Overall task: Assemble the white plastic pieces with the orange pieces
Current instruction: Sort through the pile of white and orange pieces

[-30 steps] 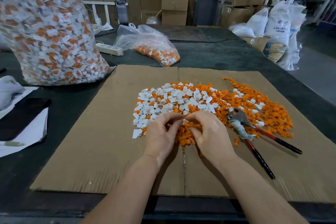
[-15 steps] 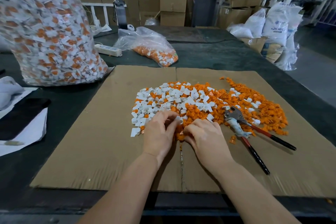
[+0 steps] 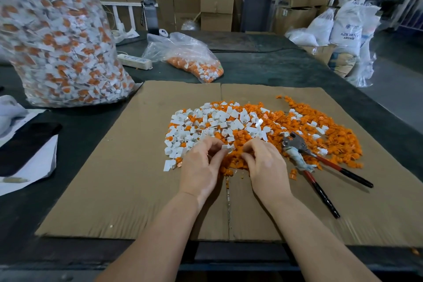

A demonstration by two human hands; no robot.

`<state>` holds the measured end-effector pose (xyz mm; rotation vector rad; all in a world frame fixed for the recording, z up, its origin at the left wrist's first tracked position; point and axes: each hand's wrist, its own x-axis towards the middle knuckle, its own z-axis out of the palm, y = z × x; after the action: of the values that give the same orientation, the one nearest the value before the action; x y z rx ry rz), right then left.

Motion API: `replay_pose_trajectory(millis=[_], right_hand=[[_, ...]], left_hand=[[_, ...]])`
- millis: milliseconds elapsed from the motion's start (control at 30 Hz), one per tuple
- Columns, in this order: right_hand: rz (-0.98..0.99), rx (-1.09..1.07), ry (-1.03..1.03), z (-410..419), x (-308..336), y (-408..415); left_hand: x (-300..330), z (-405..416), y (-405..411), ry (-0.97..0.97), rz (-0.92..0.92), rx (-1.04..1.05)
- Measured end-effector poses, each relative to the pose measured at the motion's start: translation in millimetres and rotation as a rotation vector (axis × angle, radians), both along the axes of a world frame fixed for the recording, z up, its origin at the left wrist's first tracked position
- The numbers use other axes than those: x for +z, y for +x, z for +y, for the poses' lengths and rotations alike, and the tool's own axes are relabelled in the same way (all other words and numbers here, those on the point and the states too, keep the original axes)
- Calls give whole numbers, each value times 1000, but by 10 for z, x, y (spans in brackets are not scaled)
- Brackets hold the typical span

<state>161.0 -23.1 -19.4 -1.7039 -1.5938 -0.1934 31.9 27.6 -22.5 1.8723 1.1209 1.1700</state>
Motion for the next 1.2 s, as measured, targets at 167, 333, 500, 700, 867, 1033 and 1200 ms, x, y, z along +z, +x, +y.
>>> replay_pose_trajectory(millis=[167, 333, 500, 700, 867, 1033, 1200], right_hand=[[-38, 40, 49, -3, 13, 5], [56, 59, 66, -21, -6, 30], [33, 54, 61, -18, 1, 9], [169, 48, 51, -22, -2, 35], [468, 52, 34, -32, 3, 69], [646, 109, 4, -27, 11, 78], [555, 123, -46, -19, 4, 79]], left_hand=[[-12, 1, -1, -4, 19, 13], [-19, 12, 8, -76, 28, 14], [-15, 24, 9, -90, 48, 4], [12, 11, 17, -81, 59, -4], [33, 1, 20, -42, 65, -24], [35, -10, 9, -41, 76, -34], [47, -1, 15, -83, 48, -43]])
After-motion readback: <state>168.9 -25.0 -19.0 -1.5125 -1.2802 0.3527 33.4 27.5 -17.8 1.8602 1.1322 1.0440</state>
